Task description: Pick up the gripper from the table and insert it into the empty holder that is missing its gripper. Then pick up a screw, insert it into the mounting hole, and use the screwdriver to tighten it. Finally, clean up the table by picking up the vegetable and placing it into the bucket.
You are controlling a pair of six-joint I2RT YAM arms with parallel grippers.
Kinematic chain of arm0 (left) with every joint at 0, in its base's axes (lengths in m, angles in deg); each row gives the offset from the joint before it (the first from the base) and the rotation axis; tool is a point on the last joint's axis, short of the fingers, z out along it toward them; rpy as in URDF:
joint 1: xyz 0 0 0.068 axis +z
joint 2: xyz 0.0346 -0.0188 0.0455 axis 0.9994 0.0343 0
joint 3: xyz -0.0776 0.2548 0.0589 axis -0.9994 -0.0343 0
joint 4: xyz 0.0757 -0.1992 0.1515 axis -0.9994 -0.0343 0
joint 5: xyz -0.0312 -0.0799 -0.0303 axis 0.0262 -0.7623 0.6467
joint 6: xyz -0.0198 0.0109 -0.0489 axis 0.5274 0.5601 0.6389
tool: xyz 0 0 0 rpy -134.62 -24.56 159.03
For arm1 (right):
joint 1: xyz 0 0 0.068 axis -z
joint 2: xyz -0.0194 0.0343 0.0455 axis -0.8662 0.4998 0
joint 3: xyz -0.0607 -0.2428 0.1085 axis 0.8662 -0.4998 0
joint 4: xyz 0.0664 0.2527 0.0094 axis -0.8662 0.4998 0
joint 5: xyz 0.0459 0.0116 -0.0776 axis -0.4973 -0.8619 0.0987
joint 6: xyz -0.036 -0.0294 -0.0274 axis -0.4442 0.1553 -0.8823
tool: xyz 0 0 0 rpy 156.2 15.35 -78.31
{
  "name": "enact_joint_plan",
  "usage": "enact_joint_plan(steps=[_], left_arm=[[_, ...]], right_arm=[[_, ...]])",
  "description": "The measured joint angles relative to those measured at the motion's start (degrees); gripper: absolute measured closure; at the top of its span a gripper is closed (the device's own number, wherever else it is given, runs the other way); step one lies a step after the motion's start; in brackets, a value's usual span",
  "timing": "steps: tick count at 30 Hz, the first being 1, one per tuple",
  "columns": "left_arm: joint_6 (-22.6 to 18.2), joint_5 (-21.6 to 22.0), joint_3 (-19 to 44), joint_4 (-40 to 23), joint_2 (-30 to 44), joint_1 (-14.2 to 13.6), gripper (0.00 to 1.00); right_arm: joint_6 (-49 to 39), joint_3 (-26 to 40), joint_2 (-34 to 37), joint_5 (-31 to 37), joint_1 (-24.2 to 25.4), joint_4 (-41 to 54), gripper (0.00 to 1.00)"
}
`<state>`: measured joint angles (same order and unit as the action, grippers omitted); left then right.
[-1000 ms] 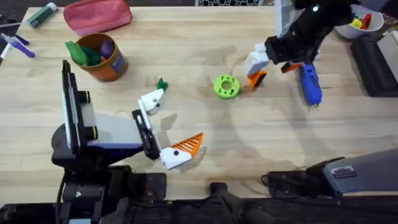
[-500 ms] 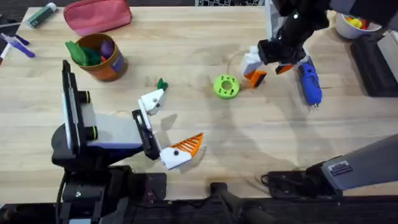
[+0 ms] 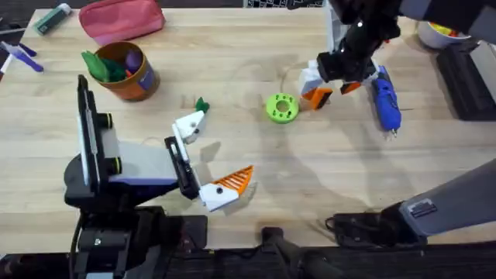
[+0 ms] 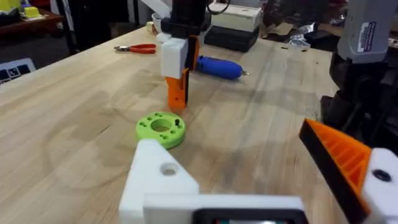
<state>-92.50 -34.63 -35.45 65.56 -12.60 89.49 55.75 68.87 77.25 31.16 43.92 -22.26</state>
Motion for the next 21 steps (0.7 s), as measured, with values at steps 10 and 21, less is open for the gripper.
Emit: enact_joint_plan(steps=[10, 21], left_arm=[[0.0, 0.0, 0.0, -0.02, 0.01, 0.0, 0.015], [0.0, 0.01, 0.0, -0.02, 0.0, 0.0, 0.016]], right_arm=[[0.23, 0.0, 0.34, 0.0, 0.0, -0.21, 0.29], [0.64, 0.02, 0.34, 0.17, 0.02, -0.51, 0.989]])
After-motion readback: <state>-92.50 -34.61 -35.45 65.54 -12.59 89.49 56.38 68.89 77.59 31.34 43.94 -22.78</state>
